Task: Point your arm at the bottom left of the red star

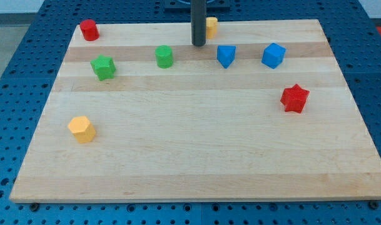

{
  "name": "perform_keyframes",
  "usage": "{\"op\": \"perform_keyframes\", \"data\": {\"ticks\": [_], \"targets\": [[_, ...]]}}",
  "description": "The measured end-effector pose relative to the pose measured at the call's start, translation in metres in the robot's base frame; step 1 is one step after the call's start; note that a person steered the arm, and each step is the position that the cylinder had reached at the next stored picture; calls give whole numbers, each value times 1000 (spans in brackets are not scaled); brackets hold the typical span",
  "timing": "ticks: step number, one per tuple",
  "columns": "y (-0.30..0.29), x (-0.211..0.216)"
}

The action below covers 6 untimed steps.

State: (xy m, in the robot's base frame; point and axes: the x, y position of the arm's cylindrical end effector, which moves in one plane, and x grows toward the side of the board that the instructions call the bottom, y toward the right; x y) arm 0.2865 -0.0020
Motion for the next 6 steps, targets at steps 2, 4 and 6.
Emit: {"op": "perform_keyframes", "data": {"ticks": [2, 4, 6], "targets": [[-13, 16], [-58, 66], [-55, 240]]}}
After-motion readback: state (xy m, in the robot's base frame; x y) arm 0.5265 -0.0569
